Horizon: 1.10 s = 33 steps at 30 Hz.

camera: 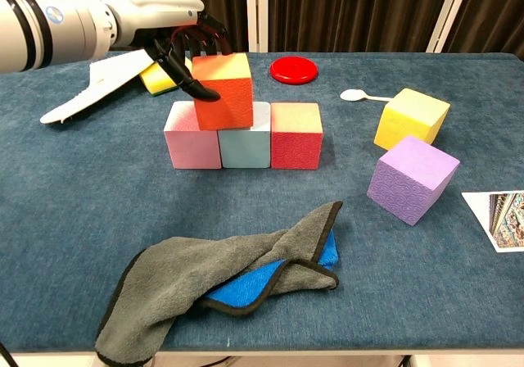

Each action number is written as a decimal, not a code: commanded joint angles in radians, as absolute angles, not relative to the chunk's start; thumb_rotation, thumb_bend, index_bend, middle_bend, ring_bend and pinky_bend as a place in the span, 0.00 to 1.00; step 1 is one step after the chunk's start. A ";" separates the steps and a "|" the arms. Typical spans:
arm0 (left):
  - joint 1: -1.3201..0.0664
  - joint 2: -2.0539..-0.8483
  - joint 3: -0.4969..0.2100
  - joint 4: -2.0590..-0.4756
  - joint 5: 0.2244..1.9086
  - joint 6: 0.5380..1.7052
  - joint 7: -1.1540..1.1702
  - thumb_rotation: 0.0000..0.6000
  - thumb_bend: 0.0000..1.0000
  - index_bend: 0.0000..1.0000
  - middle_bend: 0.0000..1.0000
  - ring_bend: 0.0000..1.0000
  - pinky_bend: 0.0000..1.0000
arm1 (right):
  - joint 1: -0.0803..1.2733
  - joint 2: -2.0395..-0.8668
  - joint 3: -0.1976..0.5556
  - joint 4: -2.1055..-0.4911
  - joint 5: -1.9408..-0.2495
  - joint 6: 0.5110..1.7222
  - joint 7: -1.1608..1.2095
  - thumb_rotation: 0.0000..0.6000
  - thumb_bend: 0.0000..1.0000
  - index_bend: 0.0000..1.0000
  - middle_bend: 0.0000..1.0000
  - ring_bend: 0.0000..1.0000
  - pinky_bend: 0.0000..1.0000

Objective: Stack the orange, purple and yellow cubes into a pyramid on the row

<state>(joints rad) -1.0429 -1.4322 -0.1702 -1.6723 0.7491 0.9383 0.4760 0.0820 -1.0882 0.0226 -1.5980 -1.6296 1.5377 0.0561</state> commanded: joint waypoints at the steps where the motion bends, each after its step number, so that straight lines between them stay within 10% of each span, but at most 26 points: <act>1: -1.037 -1.439 -0.168 -1.659 0.772 0.936 0.462 0.81 0.26 0.36 0.37 0.33 0.34 | 0.083 -1.088 0.022 -1.599 -1.629 1.536 0.054 1.00 0.05 0.00 0.11 0.00 0.08; 33: -1.018 -1.443 -0.168 -1.631 0.839 0.917 0.445 0.83 0.26 0.32 0.34 0.32 0.32 | 0.079 -1.086 0.023 -1.604 -1.622 1.532 0.058 1.00 0.05 0.00 0.11 0.00 0.08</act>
<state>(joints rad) -1.0183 -1.4428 -0.1676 -1.6316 0.8392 0.9167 0.4455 0.0791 -1.0859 0.0235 -1.6042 -1.6219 1.5319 0.0576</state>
